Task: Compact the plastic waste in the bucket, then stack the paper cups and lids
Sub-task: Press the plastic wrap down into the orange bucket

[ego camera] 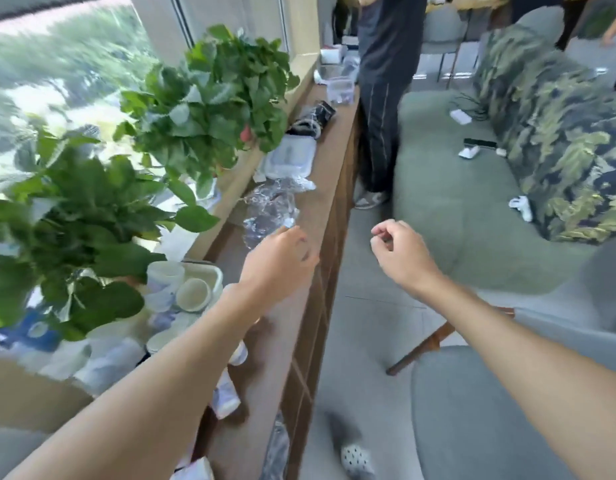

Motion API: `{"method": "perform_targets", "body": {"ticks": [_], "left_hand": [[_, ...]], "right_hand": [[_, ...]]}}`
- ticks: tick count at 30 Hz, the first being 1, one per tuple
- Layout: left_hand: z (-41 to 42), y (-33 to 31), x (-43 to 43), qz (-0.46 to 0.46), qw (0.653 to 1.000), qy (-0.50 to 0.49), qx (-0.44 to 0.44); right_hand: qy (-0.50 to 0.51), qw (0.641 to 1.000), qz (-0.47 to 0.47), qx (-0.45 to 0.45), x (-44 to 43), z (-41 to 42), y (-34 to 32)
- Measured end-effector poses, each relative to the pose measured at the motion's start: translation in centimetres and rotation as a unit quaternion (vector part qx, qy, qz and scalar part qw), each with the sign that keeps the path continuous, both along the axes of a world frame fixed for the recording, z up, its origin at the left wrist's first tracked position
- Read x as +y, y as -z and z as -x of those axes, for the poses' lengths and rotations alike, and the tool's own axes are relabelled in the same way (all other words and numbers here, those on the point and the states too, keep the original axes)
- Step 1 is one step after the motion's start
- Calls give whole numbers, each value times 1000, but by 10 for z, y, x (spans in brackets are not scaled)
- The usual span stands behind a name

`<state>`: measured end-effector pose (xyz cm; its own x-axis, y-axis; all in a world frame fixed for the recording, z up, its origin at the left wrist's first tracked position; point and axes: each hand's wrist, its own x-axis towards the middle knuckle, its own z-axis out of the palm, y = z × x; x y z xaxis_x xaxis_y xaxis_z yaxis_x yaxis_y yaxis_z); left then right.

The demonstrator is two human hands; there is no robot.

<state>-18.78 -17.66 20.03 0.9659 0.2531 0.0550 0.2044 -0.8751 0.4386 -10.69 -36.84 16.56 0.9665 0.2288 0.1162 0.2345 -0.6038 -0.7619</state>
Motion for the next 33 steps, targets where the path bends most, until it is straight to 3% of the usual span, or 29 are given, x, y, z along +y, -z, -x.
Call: {"method": "perform_targets", "body": {"ticks": [8, 18, 23, 28, 33], "left_hand": [[-107, 43, 105, 5, 992, -124, 25], [-240, 167, 196, 43, 960, -251, 116], [-273, 215, 227, 40, 948, -287, 131], [-284, 247, 243, 81, 944, -287, 144], [-279, 256, 242, 107, 941, -307, 92]], "right_hand": [[-143, 988, 25, 46, 148, -147, 41], [-221, 964, 108, 96, 254, -317, 137], [-252, 963, 91, 14, 304, -364, 166], [-272, 944, 183, -38, 333, -390, 197], [-261, 941, 183, -117, 343, -390, 215]]}}
